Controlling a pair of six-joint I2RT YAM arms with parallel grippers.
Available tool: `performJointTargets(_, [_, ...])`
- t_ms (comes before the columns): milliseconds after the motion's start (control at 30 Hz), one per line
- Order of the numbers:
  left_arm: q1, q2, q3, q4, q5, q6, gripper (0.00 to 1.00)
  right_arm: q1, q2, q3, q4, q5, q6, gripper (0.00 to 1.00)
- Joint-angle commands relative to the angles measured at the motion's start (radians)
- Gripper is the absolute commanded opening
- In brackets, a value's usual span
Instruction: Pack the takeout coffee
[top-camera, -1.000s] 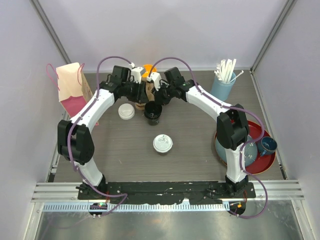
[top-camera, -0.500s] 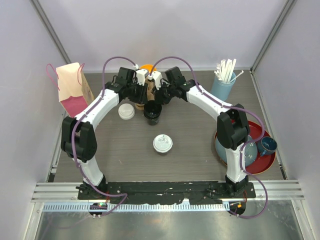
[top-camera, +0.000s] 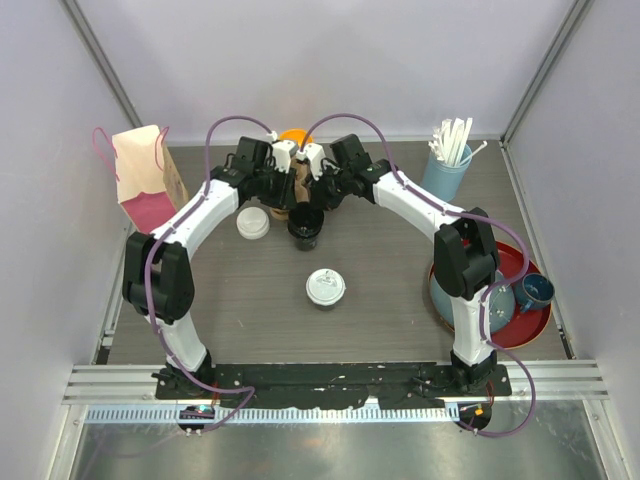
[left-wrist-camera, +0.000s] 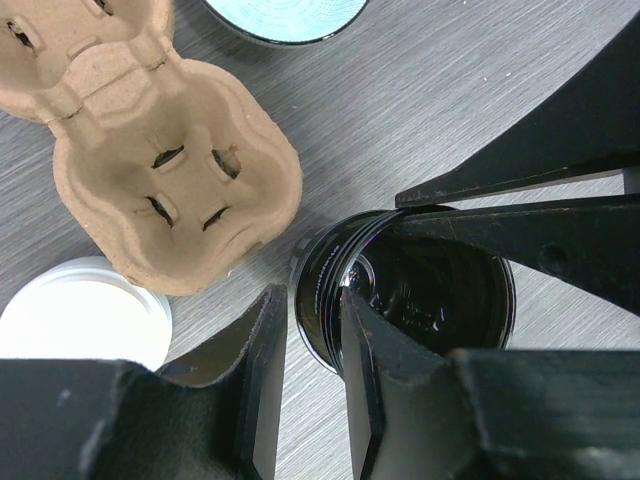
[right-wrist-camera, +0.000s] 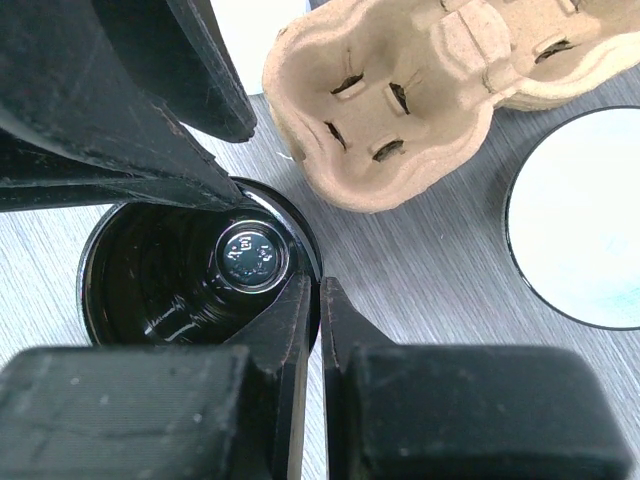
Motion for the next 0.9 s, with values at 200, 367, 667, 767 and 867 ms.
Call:
performJointTargets(200, [-0.021,0.013,-0.043,0.035,0.043,0.04,0.2,0.006,-0.081,0.008,0.058,-0.033,0.04,0.01])
performJointTargets(367, [-0.019,0.015,-0.049,0.034,0.052,0.04,0.0,0.006,-0.083,0.005,0.059,-0.028,0.04,0.01])
performJointTargets(667, [-0.018,-0.048,-0.072,0.07,0.058,0.023,0.0,-0.014,-0.112,0.0,0.061,-0.023,0.084,0.41])
performJointTargets(767, [-0.019,-0.053,-0.074,0.067,0.067,0.025,0.0,-0.033,-0.132,0.012,0.061,-0.063,0.107,0.5])
performJointTargets(867, [-0.019,-0.059,-0.075,0.073,0.084,0.023,0.0,-0.048,-0.142,0.02,0.061,-0.091,0.133,0.56])
